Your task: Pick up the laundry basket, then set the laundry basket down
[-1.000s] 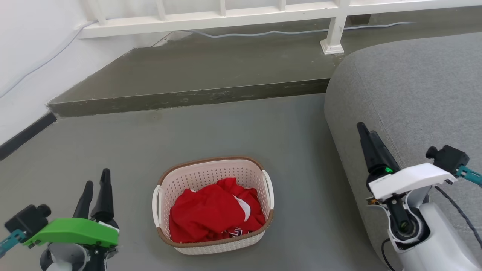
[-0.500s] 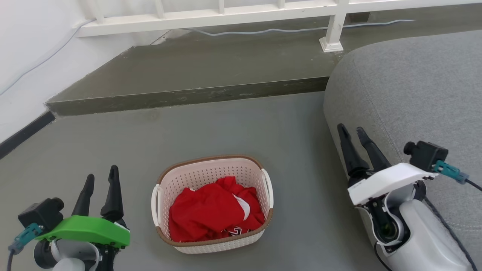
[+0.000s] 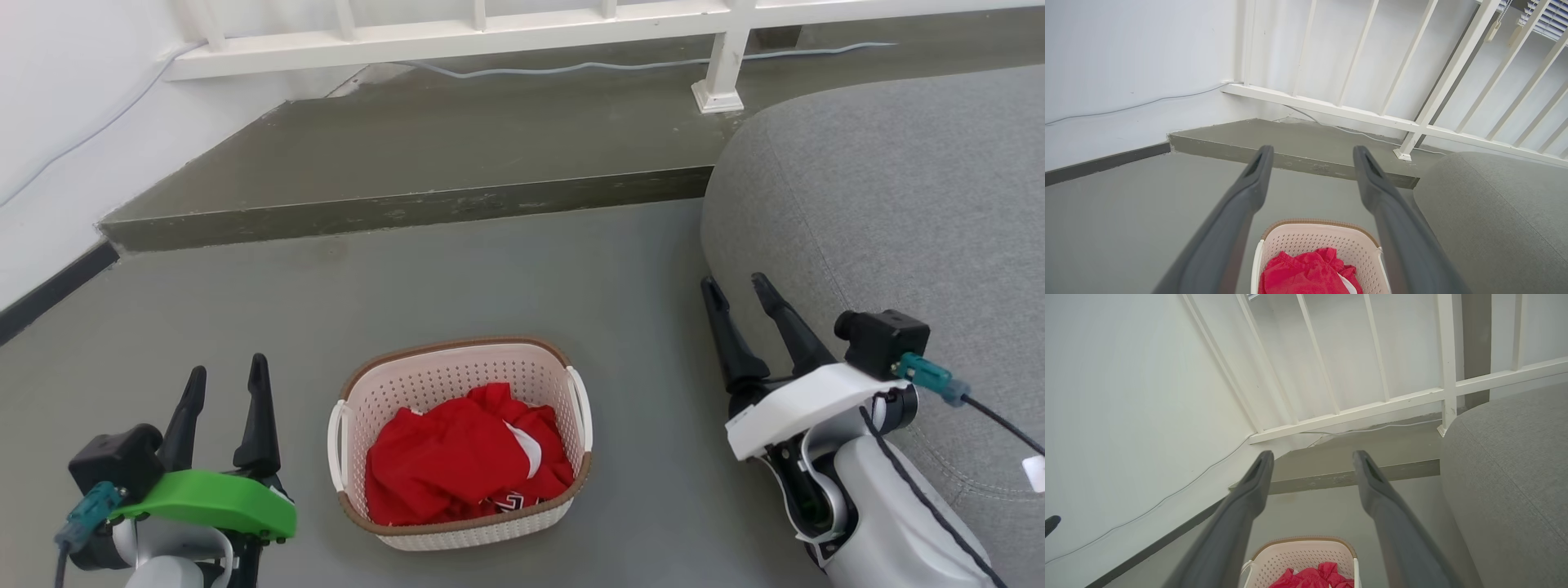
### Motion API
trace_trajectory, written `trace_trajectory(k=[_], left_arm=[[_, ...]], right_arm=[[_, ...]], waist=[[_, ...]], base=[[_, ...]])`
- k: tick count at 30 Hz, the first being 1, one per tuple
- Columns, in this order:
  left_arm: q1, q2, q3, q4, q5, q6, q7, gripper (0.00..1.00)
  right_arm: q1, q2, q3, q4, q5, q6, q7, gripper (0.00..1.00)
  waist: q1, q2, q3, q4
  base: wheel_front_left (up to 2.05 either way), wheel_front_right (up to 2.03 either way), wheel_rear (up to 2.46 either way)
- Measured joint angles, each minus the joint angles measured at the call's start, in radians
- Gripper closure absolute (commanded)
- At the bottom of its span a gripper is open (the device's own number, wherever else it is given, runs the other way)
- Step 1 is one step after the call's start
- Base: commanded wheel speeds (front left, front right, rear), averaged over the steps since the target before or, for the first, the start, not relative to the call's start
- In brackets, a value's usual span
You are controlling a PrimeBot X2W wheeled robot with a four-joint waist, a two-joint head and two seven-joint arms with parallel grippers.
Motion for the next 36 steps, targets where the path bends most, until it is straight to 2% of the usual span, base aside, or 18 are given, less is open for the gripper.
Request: trace_trajectory(k=[14, 36], left_arm=[[-0.002, -0.002, -0.013, -0.009, 0.182, 0.001, -0.046, 0.00], [-0.012, -0.025, 0.020, -0.009, 0.188, -0.014, -0.049, 0.00]], right_arm=[[-0.016, 0.001, 0.047, 0.007, -0.178, -0.007, -0.047, 0.00], [-0.019, 0.026, 0.016, 0.007, -0.197, 0.003, -0.050, 0.00]], waist=[[0.0000, 0.0000, 0.002, -0.003], [0.0000, 0.0000, 0.024, -0.003]], base=[[0.00, 0.00, 0.00], [0.00, 0.00, 0.00]])
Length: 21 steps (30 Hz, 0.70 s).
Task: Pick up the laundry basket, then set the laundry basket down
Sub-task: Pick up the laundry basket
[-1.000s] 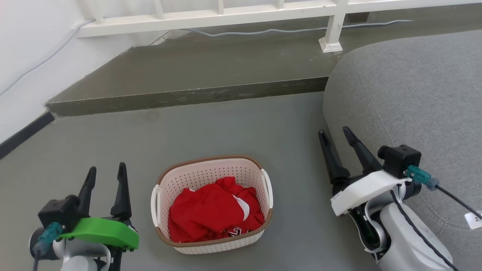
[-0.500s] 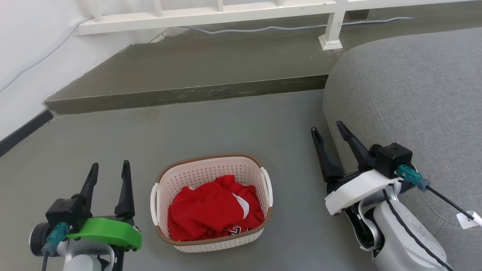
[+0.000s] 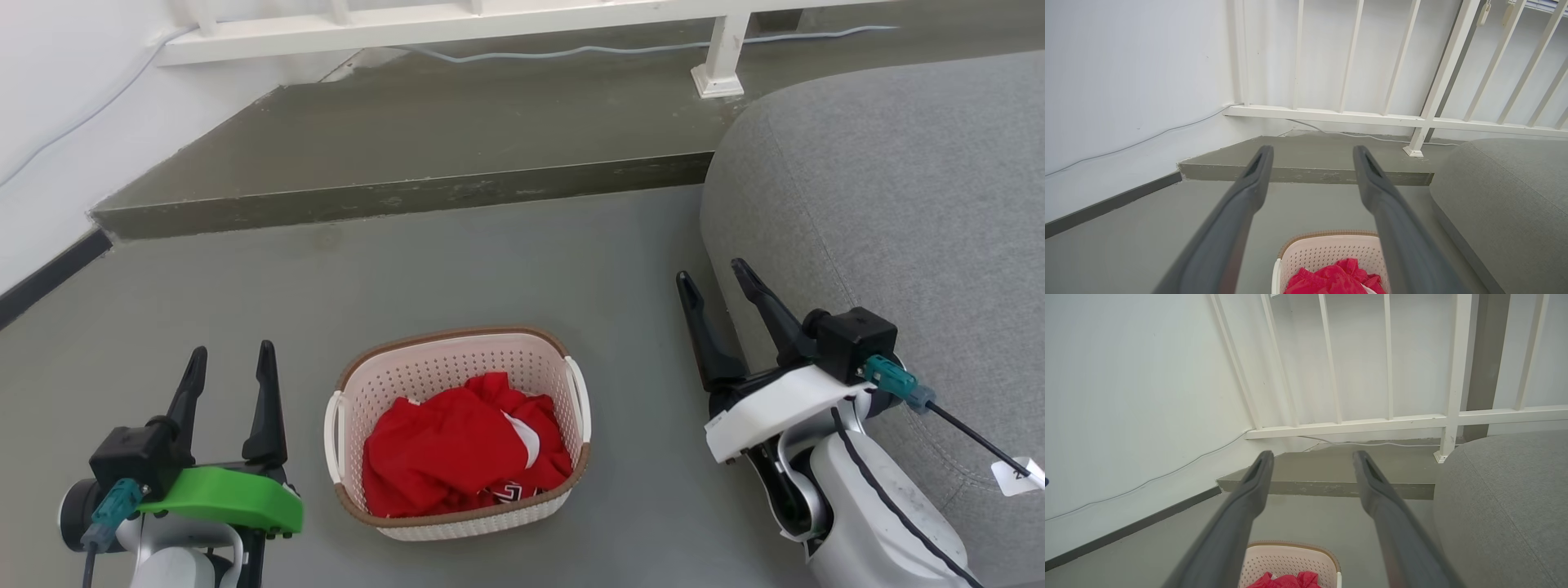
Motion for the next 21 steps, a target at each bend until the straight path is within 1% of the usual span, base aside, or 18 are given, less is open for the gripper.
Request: trace_trajectory(k=[9, 15, 21], left_arm=[[-0.001, -0.005, 0.009, 0.000, 0.000, -0.012, 0.000, 0.00], [-0.012, -0.007, 0.021, 0.000, 0.000, -0.017, 0.000, 0.00], [-0.026, -0.008, 0.026, -0.001, 0.000, -0.022, 0.000, 0.00]], right_arm=[[0.000, 0.004, -0.010, 0.000, -0.005, 0.000, 0.000, 0.00], [-0.007, 0.007, -0.014, 0.000, -0.012, 0.001, 0.000, 0.00], [-0.025, 0.011, -0.016, -0.002, -0.027, 0.008, 0.000, 0.00]], waist=[[0.0000, 0.0000, 0.018, -0.001], [0.0000, 0.0000, 0.046, -0.001], [0.0000, 0.0000, 0.084, -0.003]], base=[[0.00, 0.00, 0.00], [0.00, 0.00, 0.00], [0.00, 0.00, 0.00]])
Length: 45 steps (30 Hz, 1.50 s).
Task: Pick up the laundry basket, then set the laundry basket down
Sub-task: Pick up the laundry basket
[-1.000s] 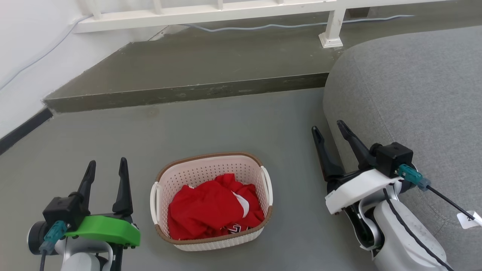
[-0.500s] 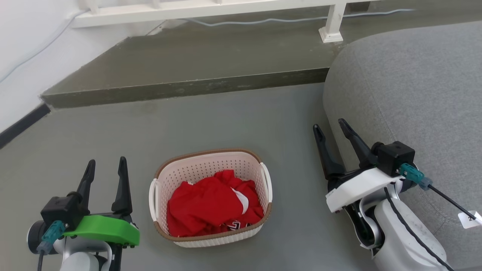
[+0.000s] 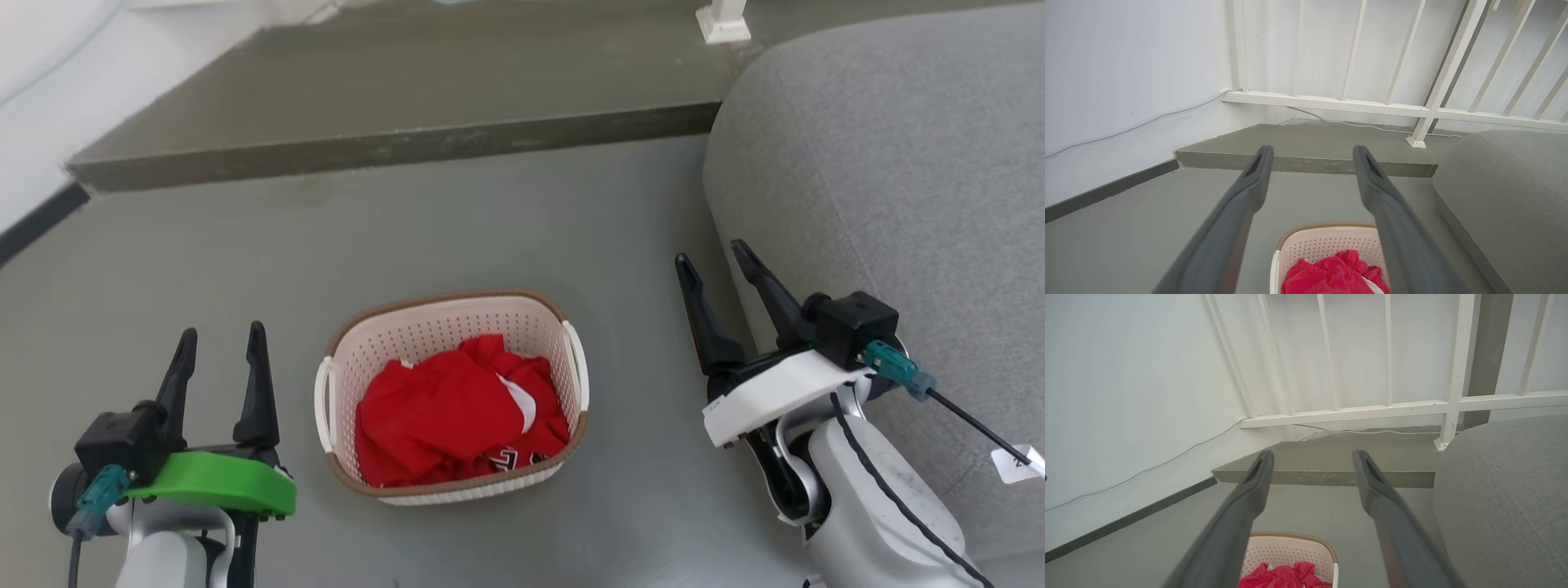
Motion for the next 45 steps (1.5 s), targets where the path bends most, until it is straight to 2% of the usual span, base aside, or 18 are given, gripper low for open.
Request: trace_trajectory(k=[30, 45], left_arm=[[-0.177, 0.018, 0.035, 0.044, -0.035, -0.038, 0.000, 0.00], [-0.300, 0.051, 0.028, 0.177, -0.073, -0.044, 0.024, 0.00]], right_arm=[[-0.174, 0.019, 0.016, 0.006, -0.040, -0.009, -0.002, 0.00], [-0.291, 0.021, 0.033, 0.147, -0.024, -0.009, 0.008, 0.00]], waist=[[0.0000, 0.0000, 0.330, -0.009], [0.0001, 0.0000, 0.483, 0.004]], base=[[0.00, 0.00, 0.00], [0.00, 0.00, 0.00]])
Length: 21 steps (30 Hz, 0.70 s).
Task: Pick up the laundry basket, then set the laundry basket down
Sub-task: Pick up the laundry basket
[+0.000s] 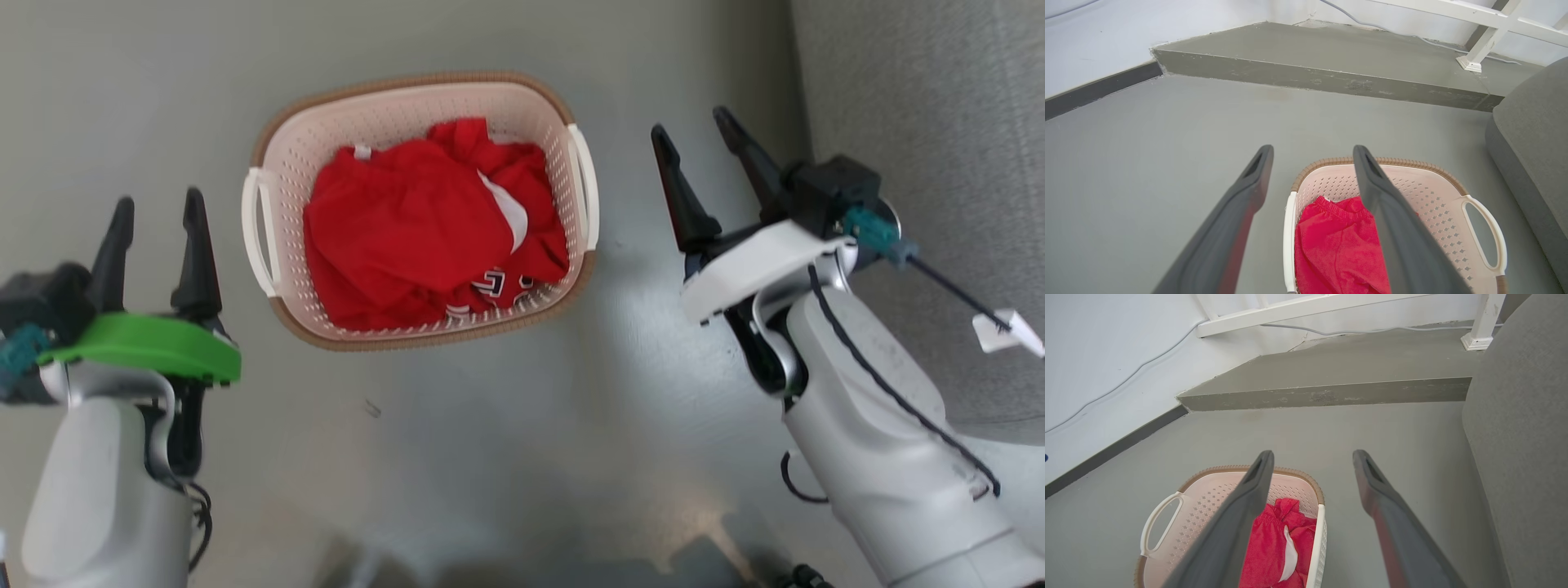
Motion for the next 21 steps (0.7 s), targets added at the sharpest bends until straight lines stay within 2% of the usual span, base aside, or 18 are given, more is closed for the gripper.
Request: trace_trajectory(k=[10, 13, 21], left_arm=[[-0.104, 0.009, -0.026, 0.119, -0.036, -0.007, 0.063, 0.00], [-0.141, 0.016, -0.035, 0.154, -0.042, -0.007, 0.078, 0.00], [-0.240, 0.026, -0.065, 0.250, -0.045, -0.009, 0.099, 0.00]], right_arm=[[-0.108, 0.000, 0.021, 0.101, 0.009, 0.002, 0.017, 0.00], [-0.142, 0.000, 0.032, 0.138, 0.011, 0.012, 0.021, 0.00], [-0.199, -0.001, 0.066, 0.238, 0.085, 0.019, 0.040, 0.00]], waist=[[0.0000, 0.0000, 0.101, 0.005], [0.0000, 0.0000, 0.131, 0.007], [0.0000, 0.0000, 0.198, 0.014]], base=[[0.00, 0.00, 0.00], [0.00, 0.00, 0.00], [0.00, 0.00, 0.00]])
